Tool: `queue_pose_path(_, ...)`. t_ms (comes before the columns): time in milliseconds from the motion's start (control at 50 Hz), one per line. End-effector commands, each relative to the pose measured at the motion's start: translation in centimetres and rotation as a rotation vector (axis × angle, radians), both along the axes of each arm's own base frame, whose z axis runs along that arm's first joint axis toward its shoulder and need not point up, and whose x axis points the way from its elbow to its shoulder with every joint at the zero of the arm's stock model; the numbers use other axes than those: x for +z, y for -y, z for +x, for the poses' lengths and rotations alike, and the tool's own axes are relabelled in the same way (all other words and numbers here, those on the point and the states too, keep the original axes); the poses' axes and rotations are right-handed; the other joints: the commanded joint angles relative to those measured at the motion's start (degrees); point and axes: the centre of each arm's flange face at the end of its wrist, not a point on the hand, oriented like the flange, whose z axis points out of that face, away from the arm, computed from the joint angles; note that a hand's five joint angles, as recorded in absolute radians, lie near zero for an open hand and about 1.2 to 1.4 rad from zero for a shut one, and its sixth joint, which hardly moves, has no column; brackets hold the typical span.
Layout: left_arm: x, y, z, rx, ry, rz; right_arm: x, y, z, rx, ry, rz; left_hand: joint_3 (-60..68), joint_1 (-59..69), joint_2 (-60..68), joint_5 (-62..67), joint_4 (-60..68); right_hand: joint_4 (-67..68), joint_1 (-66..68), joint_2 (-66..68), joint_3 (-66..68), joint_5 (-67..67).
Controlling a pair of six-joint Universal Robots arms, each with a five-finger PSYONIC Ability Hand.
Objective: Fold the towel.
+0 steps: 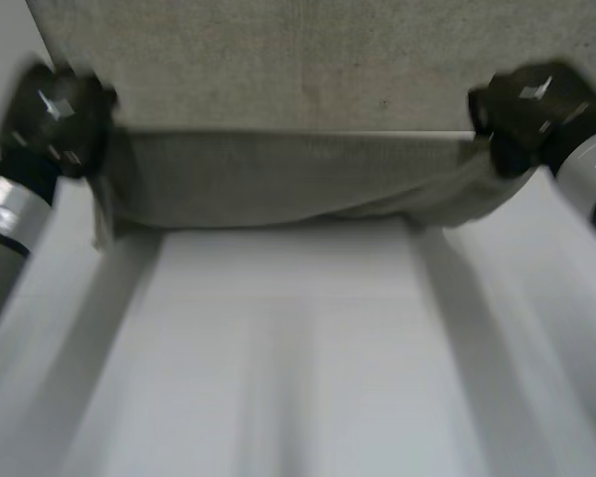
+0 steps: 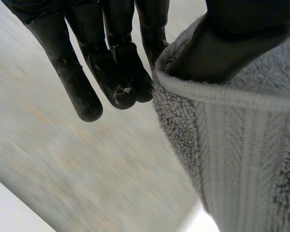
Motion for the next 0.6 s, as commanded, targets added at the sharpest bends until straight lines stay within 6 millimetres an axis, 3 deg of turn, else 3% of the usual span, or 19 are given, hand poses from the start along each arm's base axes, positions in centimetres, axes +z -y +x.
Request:
queue_pose_path(20,6.9,-2.3,0.9,-0.057,-0.168,-0.109,5.7,-2.6,-0.6,0.059,0.042,-0.108,3.21,7.09,3.17,4.31,2.35,3.09,3.75,4.44,3.42,2.05)
queue_pose_path(160,5.3,-1.2,1.6,-0.032,-0.17,-0.047,6.3,-2.5,-0.6,0.066,0.043,-0.121,3.21,7.09,3.17,4.31,2.35,3.09,3.75,4.44,3.42,2.05)
queue_pose_path(200,2.2,0.5,1.5,-0.024,-0.155,0.046,4.9,-1.5,-0.2,0.067,0.031,-0.077,3.21,7.09,3.17,4.31,2.35,3.09,3.75,4.44,3.42,2.05)
queue_pose_path(220,2.2,0.5,1.5,-0.024,-0.155,0.046,4.9,-1.5,-0.2,0.067,0.031,-0.076,3.21,7.09,3.17,4.31,2.35,3.09,3.75,4.44,3.42,2.05)
queue_pose_path(260,-0.6,2.3,1.4,-0.011,-0.133,0.124,2.7,0.3,0.4,0.062,0.009,-0.012,3.21,7.09,3.17,4.31,2.35,3.09,3.75,4.44,3.42,2.05)
queue_pose_path(280,-0.6,2.3,1.4,-0.011,-0.133,0.124,2.7,0.3,0.4,0.062,0.009,-0.012,3.21,7.09,3.17,4.31,2.35,3.09,3.75,4.44,3.42,2.05)
queue_pose_path(320,-3.3,4.5,1.6,0.004,-0.106,0.182,1.8,1.1,0.9,0.065,0.002,0.01,3.21,7.09,3.17,4.31,2.35,3.09,3.75,4.44,3.42,2.05)
queue_pose_path(360,-4.2,5.7,1.6,0.005,-0.089,0.193,0.6,2.9,1.4,0.059,-0.005,0.035,3.21,7.09,3.17,4.31,2.35,3.09,3.75,4.44,3.42,2.05)
queue_pose_path(380,-4.2,5.7,1.6,0.005,-0.089,0.193,0.6,2.9,1.4,0.059,-0.005,0.035,3.21,7.09,3.17,4.31,2.35,3.09,3.75,4.44,3.42,2.05)
queue_pose_path(420,-5.3,8.0,1.5,0.0,-0.048,0.195,0.3,5.0,2.0,0.045,0.002,0.019,3.21,7.09,3.17,4.31,2.35,3.09,3.75,4.44,3.42,2.05)
queue_pose_path(440,-5.4,8.0,1.5,-0.001,-0.048,0.195,0.3,5.0,2.0,0.045,0.002,0.019,3.21,7.09,3.17,4.31,2.35,3.09,3.75,4.44,3.42,2.05)
queue_pose_path(480,-5.1,10.2,1.1,-0.01,-0.023,0.15,0.4,6.1,2.5,0.036,0.01,0.001,3.21,7.09,3.17,4.31,2.35,3.09,3.75,4.44,3.42,2.05)
queue_pose_path(540,-4.2,11.2,0.8,-0.014,-0.025,0.111,1.4,7.7,4.0,0.02,0.038,-0.067,3.21,7.09,3.17,4.31,2.35,3.09,3.75,4.44,3.42,2.05)
queue_pose_path(580,-1.3,12.8,0.1,-0.023,-0.043,0.011,3.5,9.1,5.6,0.006,0.089,-0.191,3.21,7.09,3.17,4.31,2.35,3.09,3.75,4.44,3.42,2.05)
queue_pose_path(600,-1.3,12.8,0.1,-0.023,-0.043,0.01,3.5,9.1,5.6,0.006,0.09,-0.192,3.21,7.09,3.17,4.31,2.35,3.09,3.75,4.44,3.42,2.05)
